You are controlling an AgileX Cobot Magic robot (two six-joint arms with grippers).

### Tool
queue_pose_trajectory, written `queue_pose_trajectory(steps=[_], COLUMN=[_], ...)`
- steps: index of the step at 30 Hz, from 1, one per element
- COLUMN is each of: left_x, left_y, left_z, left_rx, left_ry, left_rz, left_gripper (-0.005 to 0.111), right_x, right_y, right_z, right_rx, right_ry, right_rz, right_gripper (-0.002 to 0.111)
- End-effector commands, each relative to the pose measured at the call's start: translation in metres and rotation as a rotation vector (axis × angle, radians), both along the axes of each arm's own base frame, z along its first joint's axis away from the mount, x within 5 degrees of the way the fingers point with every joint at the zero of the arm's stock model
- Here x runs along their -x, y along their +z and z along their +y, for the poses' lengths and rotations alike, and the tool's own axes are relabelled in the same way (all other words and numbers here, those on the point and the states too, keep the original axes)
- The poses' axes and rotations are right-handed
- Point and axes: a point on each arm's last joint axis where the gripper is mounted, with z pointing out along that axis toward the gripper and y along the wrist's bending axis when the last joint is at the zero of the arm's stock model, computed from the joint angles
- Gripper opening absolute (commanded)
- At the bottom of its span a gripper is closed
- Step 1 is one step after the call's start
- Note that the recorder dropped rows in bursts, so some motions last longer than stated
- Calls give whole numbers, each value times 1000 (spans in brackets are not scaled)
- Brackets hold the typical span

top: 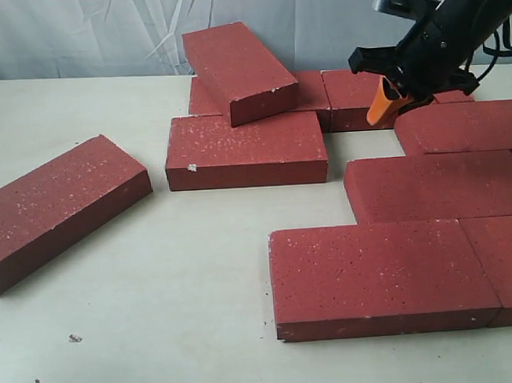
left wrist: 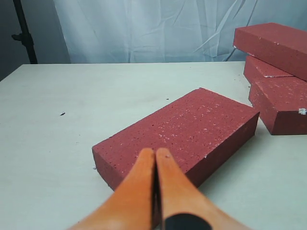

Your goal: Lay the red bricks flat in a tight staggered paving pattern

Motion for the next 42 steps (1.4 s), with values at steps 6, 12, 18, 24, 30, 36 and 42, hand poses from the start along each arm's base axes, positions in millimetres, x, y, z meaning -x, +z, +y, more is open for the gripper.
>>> queue_pose_trajectory(steps=[6,12,18,24,30,36,42], left_x=[0,0,-2,-1,2,5,-10], left_y=[-1,0,16,33,45,61,134], left_z=[0,0,0,0,1,1,0], left_rx=[-12,-19,-20,-21,-15,-9,-58], left_ry=[0,0,2,4,6,9,-1], left_rz=[-7,-13,-187,-378,-515,-487,-321], left_gripper=[0,0,0,0,0,0,0], right_x=[29,43,56,56,57,57,58], right_y=[13,24,40,42,42,42,41], right_z=[-8,-10,-12,-11,-11,-11,-11], right_rx=[15,16,11,1,-6,-6,-7], right_ry=[-31,-51,-61,-66,-67,-67,-59], right_rz=[-71,-125,-180,-185,-180,-180,-165], right_gripper=[-1,-1,-1,-1,-1,-1,-1])
